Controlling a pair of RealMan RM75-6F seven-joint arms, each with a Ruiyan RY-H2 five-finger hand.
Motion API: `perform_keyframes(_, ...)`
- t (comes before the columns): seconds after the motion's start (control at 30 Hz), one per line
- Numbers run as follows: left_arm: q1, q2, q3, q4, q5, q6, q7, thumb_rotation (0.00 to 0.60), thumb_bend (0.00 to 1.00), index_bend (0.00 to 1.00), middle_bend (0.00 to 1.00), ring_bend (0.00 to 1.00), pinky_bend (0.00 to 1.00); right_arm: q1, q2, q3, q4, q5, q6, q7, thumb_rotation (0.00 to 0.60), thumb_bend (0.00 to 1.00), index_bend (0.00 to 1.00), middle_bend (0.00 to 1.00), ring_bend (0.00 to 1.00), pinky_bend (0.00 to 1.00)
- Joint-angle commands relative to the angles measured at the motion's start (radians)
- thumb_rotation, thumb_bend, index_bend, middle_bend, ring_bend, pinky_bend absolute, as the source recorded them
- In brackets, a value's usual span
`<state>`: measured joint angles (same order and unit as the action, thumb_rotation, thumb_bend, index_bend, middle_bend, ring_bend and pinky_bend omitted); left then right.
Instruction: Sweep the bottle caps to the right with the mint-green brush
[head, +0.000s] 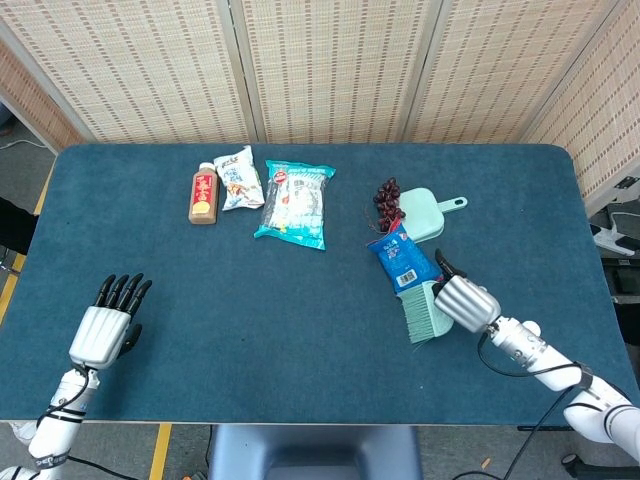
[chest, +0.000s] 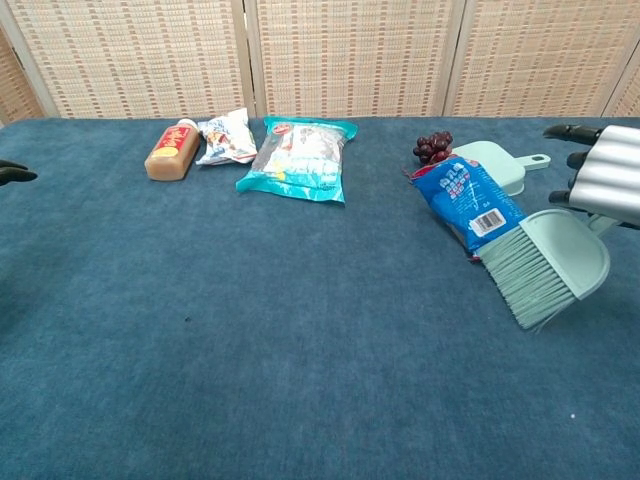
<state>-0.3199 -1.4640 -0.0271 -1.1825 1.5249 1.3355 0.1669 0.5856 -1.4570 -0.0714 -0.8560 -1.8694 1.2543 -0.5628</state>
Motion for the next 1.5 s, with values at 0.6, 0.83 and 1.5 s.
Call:
perform_keyframes(0.6, -0.004, -0.006, -0.002, 0.007, -0.008, -0.013, 0.006, 0.600, 0.45, 0.00, 0.00, 0.00, 0.01, -0.001, 0.064, -0.035, 0.036, 0.019, -0.076, -0.093, 0.600, 0.39, 1.00, 0.87, 0.57, 0.15)
perform_keyframes(0.83, -0.009, -0.014, -0.001, 0.009, -0.011, -0.025, 0.017, 0.600, 0.45, 0.00, 0.00, 0.00, 0.01, -0.052, 0.114, -0.051, 0.036, 0.045, -0.063, -0.101, 0.600, 0.39, 1.00, 0.87, 0.57, 0.16)
perform_keyframes(1.5, -0.022, -0.033, 0.015, 0.021, -0.002, -0.053, 0.027, 0.600, 0.45, 0.00, 0.00, 0.00, 0.01, -0.276, 0.134, -0.034, 0.174, 0.128, 0.196, 0.067, 0.600, 0.39, 1.00, 0.87, 0.57, 0.16)
